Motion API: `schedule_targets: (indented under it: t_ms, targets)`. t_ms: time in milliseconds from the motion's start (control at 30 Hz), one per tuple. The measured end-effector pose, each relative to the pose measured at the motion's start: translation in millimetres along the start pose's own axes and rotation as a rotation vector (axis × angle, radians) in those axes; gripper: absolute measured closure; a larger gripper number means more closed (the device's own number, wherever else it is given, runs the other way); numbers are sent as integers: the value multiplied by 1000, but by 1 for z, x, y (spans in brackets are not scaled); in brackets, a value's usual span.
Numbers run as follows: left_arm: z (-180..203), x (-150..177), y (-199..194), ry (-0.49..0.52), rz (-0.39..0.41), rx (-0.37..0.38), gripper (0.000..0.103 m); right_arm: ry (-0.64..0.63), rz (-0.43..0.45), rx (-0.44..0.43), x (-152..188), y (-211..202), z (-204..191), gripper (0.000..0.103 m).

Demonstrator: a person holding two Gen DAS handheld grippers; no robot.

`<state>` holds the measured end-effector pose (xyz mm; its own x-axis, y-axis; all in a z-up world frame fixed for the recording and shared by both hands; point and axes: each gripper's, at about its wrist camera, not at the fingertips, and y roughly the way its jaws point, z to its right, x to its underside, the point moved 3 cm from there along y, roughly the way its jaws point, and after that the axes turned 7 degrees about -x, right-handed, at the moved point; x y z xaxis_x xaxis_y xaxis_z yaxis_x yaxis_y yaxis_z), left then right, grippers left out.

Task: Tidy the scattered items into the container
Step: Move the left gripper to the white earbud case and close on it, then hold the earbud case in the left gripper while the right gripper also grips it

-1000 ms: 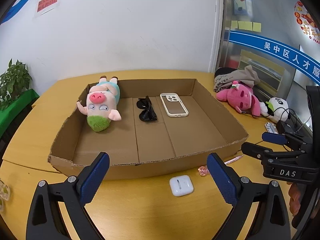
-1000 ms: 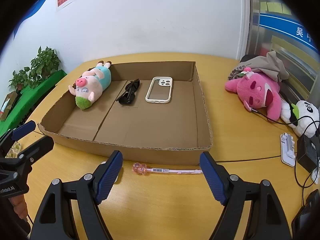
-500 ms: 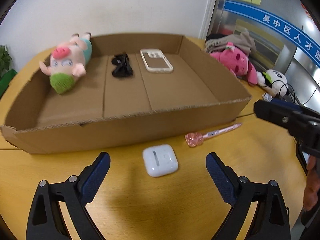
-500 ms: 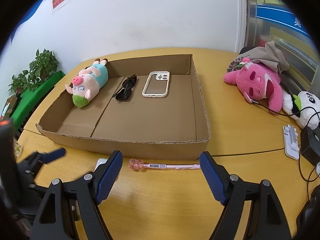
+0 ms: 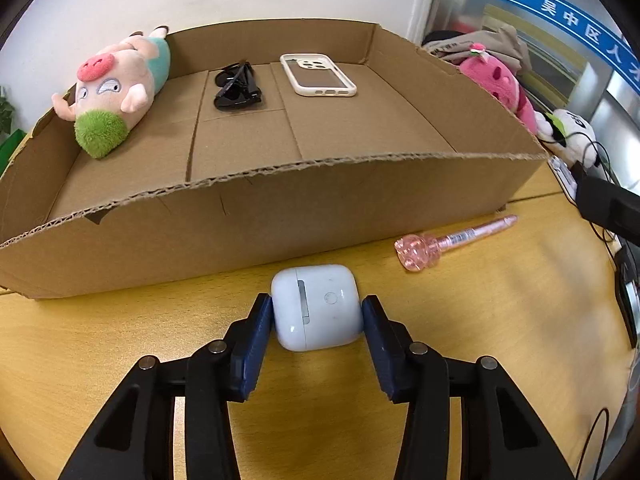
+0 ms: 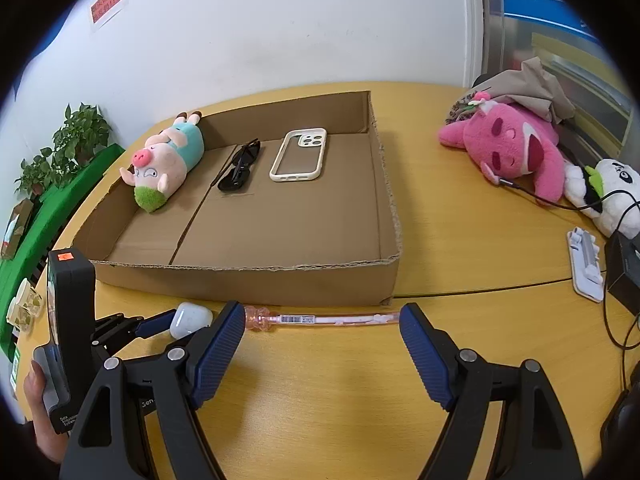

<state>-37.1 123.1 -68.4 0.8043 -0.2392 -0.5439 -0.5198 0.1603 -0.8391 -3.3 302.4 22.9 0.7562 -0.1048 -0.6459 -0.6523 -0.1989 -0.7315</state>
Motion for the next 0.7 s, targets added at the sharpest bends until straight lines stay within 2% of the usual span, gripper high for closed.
schedule_targets:
  t_ms: [167, 533, 600, 700]
  targets:
    - [-2, 12, -7, 41, 12, 39, 54, -54, -49, -84, 6, 13, -20, 24]
    - [1, 50, -32, 177, 50, 114, 54, -158, -253, -299, 43, 64, -81, 26]
    - [0, 53, -34, 185, 57, 122, 54, -176, -277, -304, 50, 71, -90, 38]
    - [0, 56, -36, 193, 70, 129, 54, -189, -329, -361, 62, 79, -102, 45]
